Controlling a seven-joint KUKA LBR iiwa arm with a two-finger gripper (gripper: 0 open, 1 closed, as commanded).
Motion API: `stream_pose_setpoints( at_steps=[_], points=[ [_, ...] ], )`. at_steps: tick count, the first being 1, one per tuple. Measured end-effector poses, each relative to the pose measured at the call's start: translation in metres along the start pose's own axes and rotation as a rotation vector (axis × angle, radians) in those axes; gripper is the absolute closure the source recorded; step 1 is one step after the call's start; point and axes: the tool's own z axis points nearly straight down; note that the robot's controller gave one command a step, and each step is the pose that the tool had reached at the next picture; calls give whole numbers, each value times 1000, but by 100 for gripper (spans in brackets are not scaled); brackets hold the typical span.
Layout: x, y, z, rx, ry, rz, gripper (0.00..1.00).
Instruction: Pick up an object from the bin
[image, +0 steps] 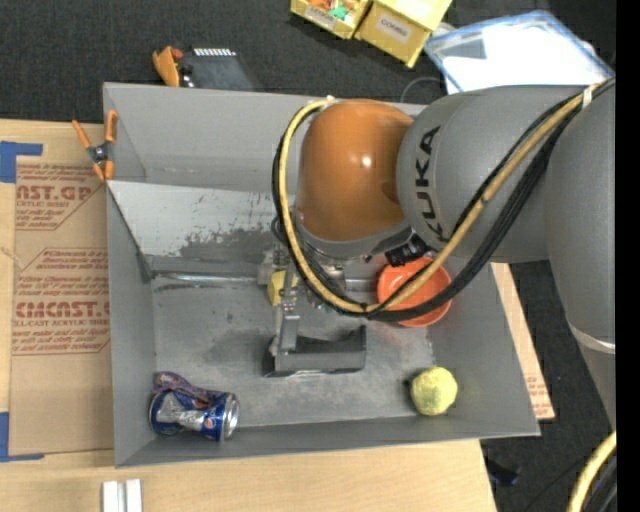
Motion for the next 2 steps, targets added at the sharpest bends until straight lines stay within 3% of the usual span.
stream_pose_setpoints(
  at_steps=[1,2],
  points=[
    [-2,-1,-4,-1,-8,1,0],
    [18,-43,72,-1,-11,-44,0]
  ],
)
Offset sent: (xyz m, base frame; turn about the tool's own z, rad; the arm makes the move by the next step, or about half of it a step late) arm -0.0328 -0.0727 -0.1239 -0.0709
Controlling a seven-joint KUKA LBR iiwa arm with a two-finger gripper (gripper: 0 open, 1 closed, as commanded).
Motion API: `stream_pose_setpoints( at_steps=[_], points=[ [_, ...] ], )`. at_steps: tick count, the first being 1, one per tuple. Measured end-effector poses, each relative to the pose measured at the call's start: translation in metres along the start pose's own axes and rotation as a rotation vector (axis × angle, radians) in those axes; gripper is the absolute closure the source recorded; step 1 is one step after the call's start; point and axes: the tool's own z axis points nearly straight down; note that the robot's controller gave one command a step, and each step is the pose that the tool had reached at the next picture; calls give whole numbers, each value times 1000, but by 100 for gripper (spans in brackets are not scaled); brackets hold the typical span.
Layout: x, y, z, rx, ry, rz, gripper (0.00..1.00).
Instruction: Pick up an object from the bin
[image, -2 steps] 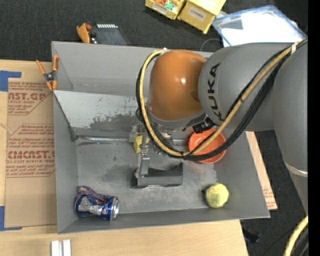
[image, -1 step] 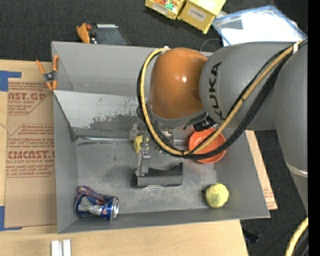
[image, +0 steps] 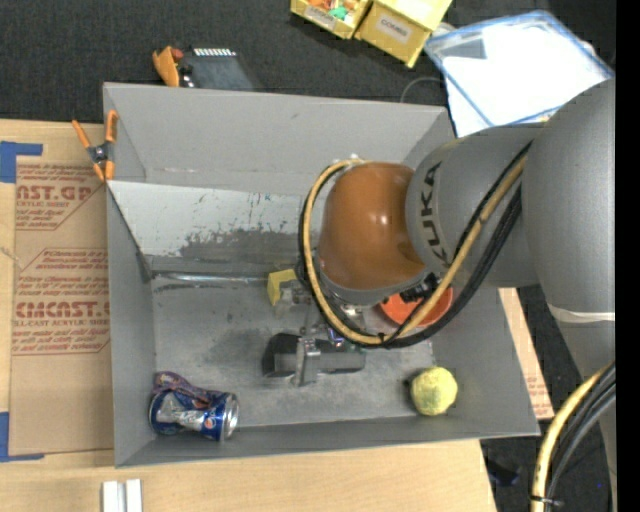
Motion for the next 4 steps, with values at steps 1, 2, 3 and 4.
stream_pose_setpoints(
  at_steps=[1,2,3,4],
  points=[
    [8,-28,-2,-2,-2,-19,0],
    [9,-33,5,-1,1,99,0],
    [23,-34,55,-3,-5,215,0],
    [34,-21,51,-4,-10,299,100]
  ],
)
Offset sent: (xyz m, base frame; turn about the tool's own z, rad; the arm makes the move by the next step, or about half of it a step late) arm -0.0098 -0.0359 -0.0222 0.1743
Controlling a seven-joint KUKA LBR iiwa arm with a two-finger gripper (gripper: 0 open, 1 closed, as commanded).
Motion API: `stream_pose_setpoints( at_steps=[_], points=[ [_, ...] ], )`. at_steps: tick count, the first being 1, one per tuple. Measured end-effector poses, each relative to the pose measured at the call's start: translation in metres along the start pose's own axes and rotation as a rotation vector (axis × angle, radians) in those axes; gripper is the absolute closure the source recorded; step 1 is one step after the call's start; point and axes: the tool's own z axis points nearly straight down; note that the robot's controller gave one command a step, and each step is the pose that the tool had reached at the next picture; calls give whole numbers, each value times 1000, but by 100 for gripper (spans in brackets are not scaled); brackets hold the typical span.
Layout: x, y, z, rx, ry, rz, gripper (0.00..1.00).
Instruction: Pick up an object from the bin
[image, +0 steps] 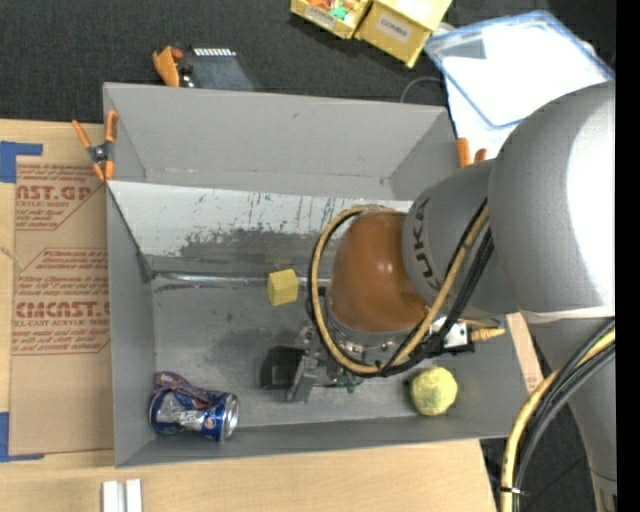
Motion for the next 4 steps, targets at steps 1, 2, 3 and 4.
stream_pose_setpoints(
  at_steps=[1,2,3,4],
  points=[
    [0,0,0,0,0,0,100],
    [3,0,-23,3,9,-1,100],
    [2,0,-38,2,6,-1,100],
    [2,0,-45,2,9,-1,100]
  ],
)
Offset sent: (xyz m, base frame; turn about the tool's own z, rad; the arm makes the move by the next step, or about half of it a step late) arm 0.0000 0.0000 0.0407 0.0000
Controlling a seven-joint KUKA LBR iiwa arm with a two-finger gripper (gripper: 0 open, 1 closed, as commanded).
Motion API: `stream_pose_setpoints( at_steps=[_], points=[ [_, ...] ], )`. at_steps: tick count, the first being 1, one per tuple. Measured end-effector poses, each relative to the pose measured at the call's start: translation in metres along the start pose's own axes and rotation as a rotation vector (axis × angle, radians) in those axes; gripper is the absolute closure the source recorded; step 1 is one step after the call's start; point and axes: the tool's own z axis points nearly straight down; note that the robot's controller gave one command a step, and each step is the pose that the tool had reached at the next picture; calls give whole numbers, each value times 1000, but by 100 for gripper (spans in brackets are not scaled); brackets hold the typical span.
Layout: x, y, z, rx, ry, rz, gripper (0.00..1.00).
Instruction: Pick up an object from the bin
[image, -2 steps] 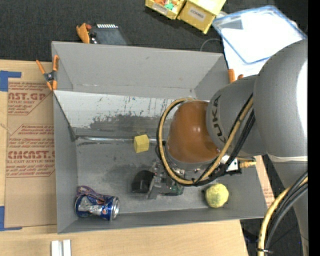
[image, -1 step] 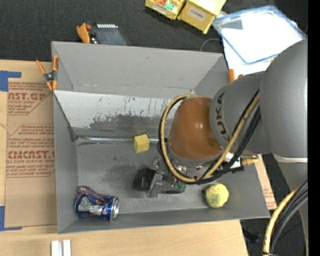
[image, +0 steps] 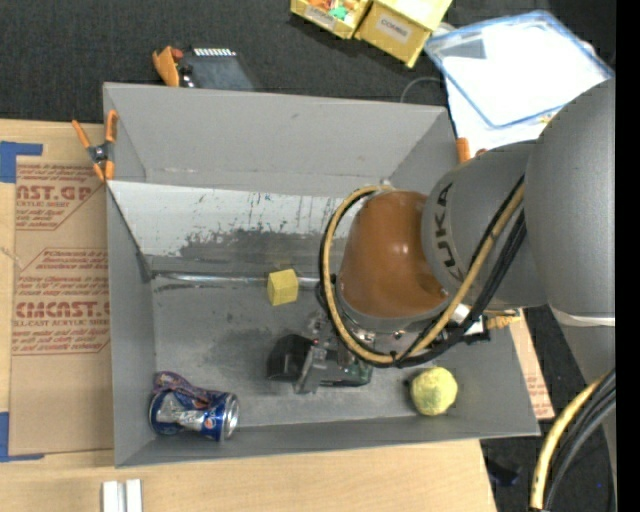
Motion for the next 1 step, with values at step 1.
stream_pose_setpoints(
  at_steps=[1],
  points=[
    [2,-1,-17,3,10,0,100]
  ],
)
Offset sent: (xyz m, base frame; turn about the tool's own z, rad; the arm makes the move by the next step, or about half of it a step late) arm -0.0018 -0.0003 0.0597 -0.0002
